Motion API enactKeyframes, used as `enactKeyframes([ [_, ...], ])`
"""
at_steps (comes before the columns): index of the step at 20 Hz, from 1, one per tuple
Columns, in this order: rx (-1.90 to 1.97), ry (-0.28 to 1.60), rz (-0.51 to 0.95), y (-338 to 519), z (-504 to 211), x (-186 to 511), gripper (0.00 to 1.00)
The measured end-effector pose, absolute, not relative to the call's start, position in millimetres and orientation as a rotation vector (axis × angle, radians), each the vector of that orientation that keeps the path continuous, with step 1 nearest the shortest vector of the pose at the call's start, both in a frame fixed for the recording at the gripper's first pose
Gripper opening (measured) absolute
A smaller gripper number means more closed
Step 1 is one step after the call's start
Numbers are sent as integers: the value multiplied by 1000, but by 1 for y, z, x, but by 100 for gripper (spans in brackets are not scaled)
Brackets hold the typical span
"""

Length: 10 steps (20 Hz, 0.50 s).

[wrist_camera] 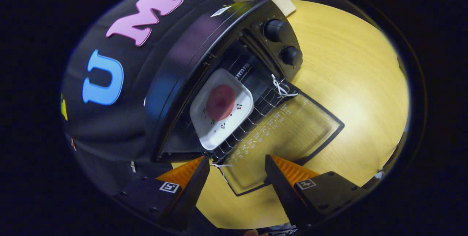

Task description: Open the toaster oven, put the food inside, and close the toaster oven door.

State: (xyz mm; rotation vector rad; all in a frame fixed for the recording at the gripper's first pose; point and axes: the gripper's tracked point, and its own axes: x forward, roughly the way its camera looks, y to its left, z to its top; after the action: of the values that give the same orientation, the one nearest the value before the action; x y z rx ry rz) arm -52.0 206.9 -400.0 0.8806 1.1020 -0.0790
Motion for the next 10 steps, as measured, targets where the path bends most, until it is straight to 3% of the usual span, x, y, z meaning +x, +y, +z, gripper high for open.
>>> enactKeyframes([
  [7, 333, 1091, 213, 195, -399, -114, 99],
  [10, 229, 1112, 261, 197, -411, -132, 99],
])
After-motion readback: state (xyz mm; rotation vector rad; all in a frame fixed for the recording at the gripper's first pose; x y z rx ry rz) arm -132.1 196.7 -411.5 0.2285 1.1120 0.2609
